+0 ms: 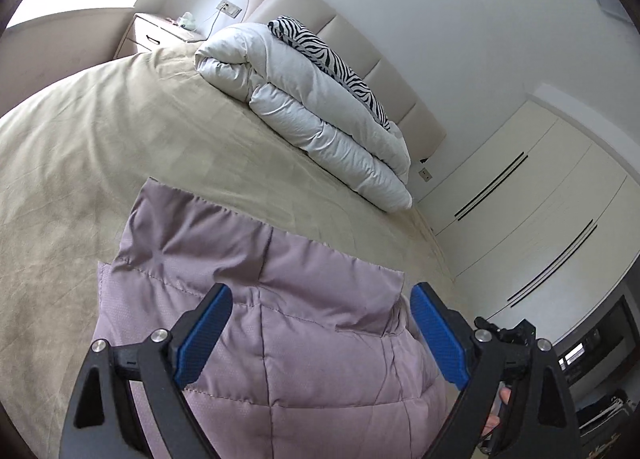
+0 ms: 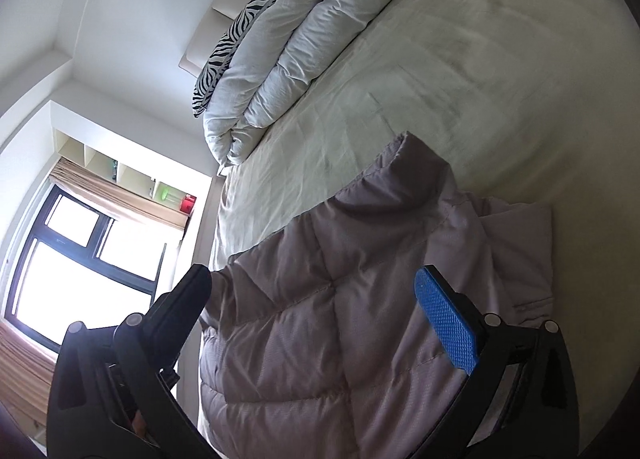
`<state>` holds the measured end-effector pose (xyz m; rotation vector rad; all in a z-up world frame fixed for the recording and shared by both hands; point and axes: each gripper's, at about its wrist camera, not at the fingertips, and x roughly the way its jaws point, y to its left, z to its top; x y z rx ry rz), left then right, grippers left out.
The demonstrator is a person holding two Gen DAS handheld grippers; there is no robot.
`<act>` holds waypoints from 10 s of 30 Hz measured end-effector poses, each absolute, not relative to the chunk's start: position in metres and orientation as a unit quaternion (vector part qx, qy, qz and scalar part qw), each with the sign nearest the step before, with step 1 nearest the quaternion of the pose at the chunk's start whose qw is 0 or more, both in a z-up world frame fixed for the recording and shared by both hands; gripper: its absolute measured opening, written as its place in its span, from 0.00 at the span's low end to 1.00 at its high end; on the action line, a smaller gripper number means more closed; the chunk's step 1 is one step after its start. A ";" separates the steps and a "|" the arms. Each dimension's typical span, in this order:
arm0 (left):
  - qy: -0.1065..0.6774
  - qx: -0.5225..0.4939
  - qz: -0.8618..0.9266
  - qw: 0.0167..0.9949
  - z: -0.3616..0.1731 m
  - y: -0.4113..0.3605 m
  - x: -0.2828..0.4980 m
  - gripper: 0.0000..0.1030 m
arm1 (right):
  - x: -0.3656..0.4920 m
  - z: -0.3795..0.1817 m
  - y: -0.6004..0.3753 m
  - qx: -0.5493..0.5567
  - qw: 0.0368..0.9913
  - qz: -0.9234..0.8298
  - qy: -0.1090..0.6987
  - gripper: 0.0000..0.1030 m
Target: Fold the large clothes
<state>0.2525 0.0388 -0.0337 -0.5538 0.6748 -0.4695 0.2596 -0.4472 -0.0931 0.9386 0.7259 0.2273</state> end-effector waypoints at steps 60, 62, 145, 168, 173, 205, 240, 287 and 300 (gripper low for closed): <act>0.458 -0.035 -0.203 0.865 -0.082 -0.042 0.320 0.54 | 0.326 -0.130 -0.349 0.322 0.813 0.160 0.458 0.16; 0.455 -0.003 -0.204 0.866 -0.078 -0.044 0.303 0.55 | 0.307 -0.120 -0.351 0.308 0.814 0.174 0.460 0.16; 0.488 -0.316 -0.236 0.778 -0.162 0.183 0.259 1.00 | 0.167 -0.199 -0.547 0.449 0.760 0.125 0.453 1.00; 0.547 -0.247 -0.269 0.753 -0.156 0.101 0.310 0.42 | 0.222 -0.190 -0.469 0.328 0.776 0.152 0.516 0.62; 0.535 -0.225 -0.266 0.769 -0.126 0.099 0.289 0.30 | 0.202 -0.152 -0.452 0.278 0.814 0.129 0.494 0.40; 0.486 -0.256 -0.198 0.812 -0.108 0.188 0.095 0.70 | -0.002 -0.166 -0.413 0.345 0.797 0.124 0.480 0.76; 0.333 -0.007 -0.014 0.943 0.071 0.043 -0.064 1.00 | -0.123 0.116 -0.209 0.036 0.942 -0.002 0.333 0.92; 0.393 0.016 0.013 0.919 0.029 0.041 -0.057 1.00 | -0.106 0.049 -0.185 0.023 0.901 -0.068 0.427 0.92; 0.393 0.017 0.013 0.919 0.029 0.041 -0.057 1.00 | -0.106 0.043 -0.185 0.036 0.899 -0.059 0.432 0.92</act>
